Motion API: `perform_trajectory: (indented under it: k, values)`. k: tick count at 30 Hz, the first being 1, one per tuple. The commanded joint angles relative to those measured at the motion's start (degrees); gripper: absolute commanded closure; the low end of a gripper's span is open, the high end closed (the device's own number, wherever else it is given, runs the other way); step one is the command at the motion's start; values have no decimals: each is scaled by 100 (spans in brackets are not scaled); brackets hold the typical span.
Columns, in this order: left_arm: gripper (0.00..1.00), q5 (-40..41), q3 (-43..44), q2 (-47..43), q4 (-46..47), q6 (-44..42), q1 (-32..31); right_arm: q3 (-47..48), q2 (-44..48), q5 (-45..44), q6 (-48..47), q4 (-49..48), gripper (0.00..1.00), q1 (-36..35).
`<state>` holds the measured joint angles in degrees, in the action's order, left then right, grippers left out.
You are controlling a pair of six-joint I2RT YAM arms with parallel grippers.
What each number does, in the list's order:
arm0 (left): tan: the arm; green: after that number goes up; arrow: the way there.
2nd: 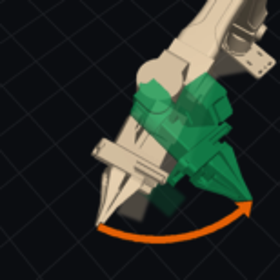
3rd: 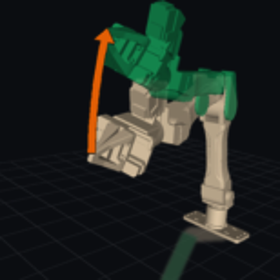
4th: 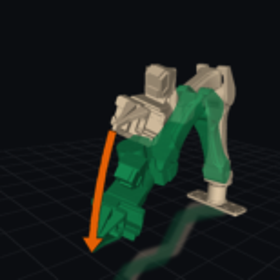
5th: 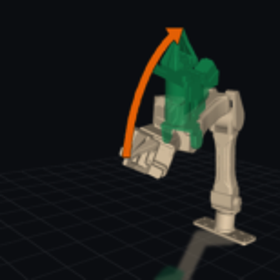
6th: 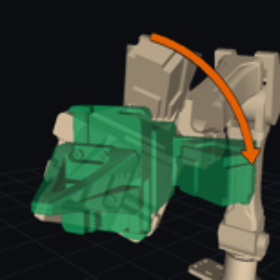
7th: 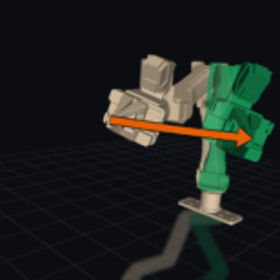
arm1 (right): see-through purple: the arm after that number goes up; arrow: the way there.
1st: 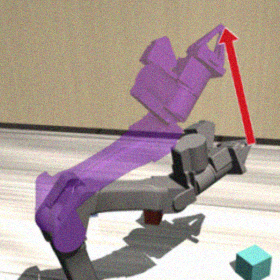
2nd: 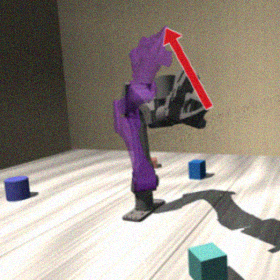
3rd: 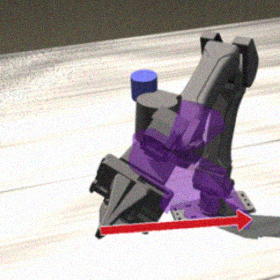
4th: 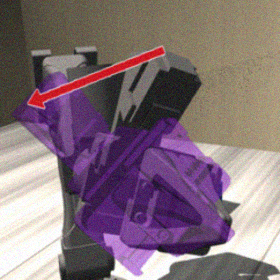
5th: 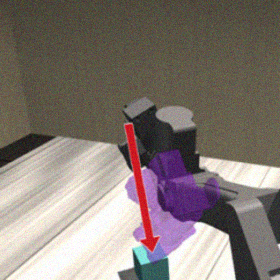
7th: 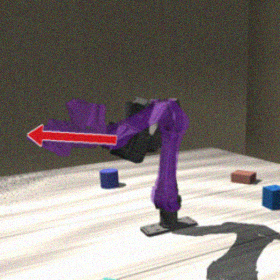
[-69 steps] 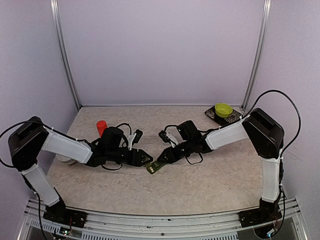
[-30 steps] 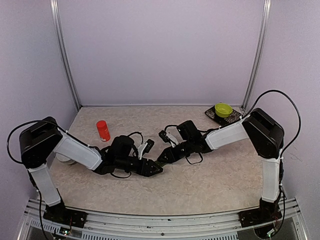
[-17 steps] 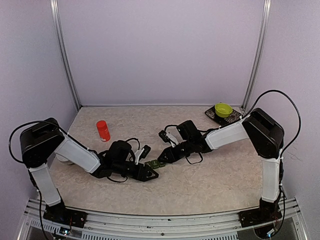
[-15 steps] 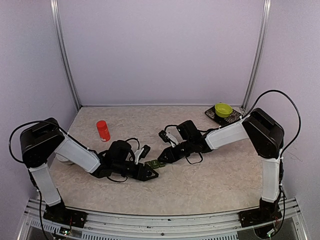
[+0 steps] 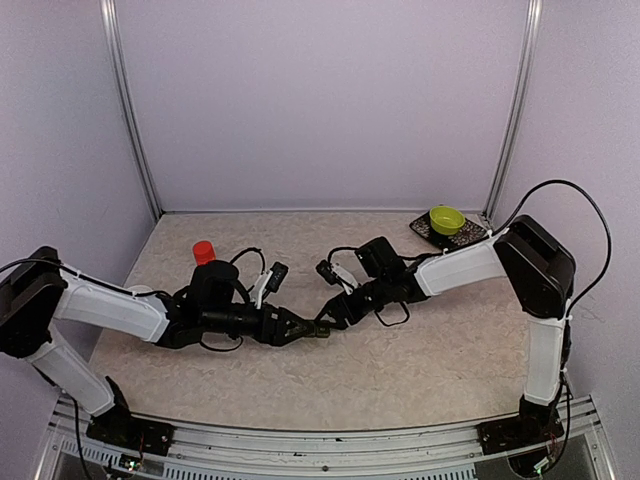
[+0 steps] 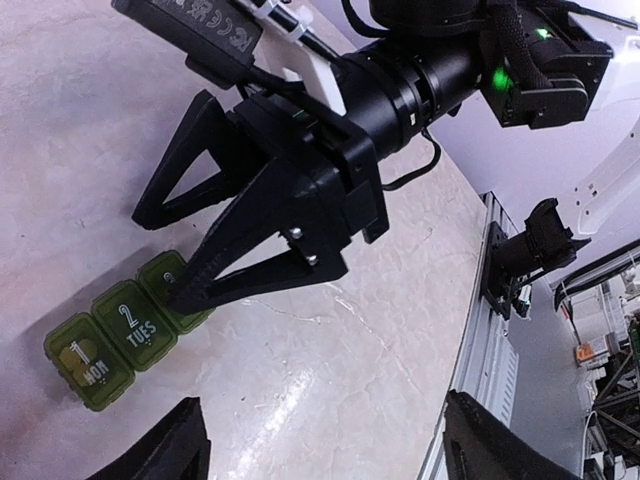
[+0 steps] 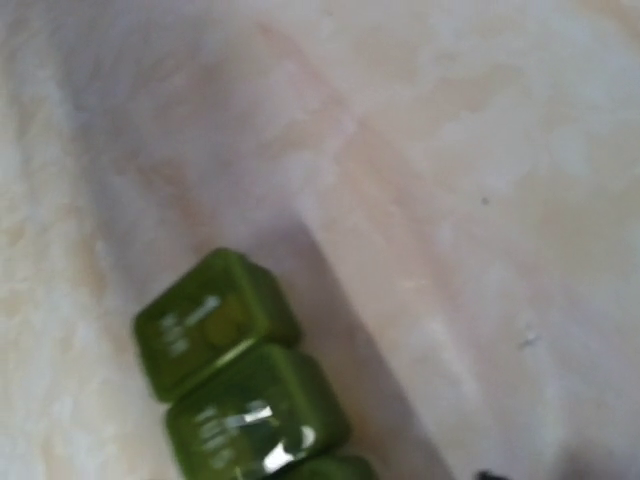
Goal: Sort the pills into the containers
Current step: Close the lid of the pill container, then pick up the pill container from the center of the board.
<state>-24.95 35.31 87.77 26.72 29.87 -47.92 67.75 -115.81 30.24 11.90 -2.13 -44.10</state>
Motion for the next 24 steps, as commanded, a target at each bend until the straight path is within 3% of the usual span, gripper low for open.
perform_trajectory:
  k: [1,5,10,15,24]
  values:
    - [16,201,-308,-284,-241,-223,92,-124,335,274,-676,189,28,-27]
    - [8,214,-492,-382,-202,-250,272,-363,566,448,-1485,99,12,-37]
    - [2,164,-735,-515,-5,-159,378,-634,698,265,-2253,-55,2,-30]
    - [1,171,-815,-592,48,-132,400,-661,465,173,-2727,-122,1,-31]
    - [1,269,-661,-595,19,-65,631,-474,129,644,-1879,-299,3,105]
